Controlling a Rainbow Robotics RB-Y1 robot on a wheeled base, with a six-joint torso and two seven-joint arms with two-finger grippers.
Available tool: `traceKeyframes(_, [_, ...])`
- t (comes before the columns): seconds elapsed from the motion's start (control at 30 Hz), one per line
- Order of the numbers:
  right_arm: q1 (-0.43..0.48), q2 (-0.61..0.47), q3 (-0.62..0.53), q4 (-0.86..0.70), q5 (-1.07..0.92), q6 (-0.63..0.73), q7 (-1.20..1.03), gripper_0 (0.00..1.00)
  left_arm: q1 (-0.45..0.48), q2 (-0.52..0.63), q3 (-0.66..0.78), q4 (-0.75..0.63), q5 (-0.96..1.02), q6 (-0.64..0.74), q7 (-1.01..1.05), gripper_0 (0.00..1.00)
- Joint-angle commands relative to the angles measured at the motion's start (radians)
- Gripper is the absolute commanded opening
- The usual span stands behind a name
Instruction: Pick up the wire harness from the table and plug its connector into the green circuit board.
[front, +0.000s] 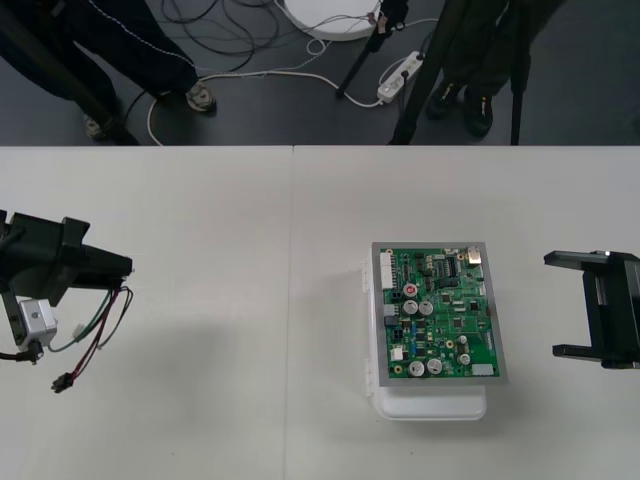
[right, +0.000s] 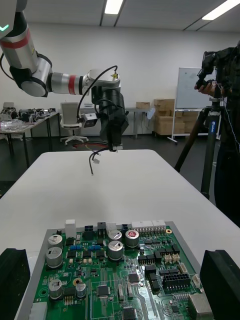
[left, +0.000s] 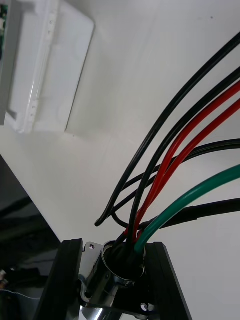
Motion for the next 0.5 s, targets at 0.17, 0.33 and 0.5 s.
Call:
traceKeyframes(0.17, [0.007,-0.021,-0.031,-0.016,0.009,-0.013,0.070,1.00,0.094,-0.167,0.167,-0.115,-0.111,-0.098,0.294,0.00])
traceKeyframes(0.33, [0.007,-0.022,-0.029,-0.016,0.009,-0.013,0.071,1.00,0.120,-0.255,0.221,-0.158,-0.174,-0.107,0.432,0.00])
traceKeyframes(0.5, [0.007,-0.022,-0.031,-0.016,0.009,-0.013,0.071,1.00,0.137,-0.334,0.253,-0.212,-0.237,-0.107,0.567,0.00])
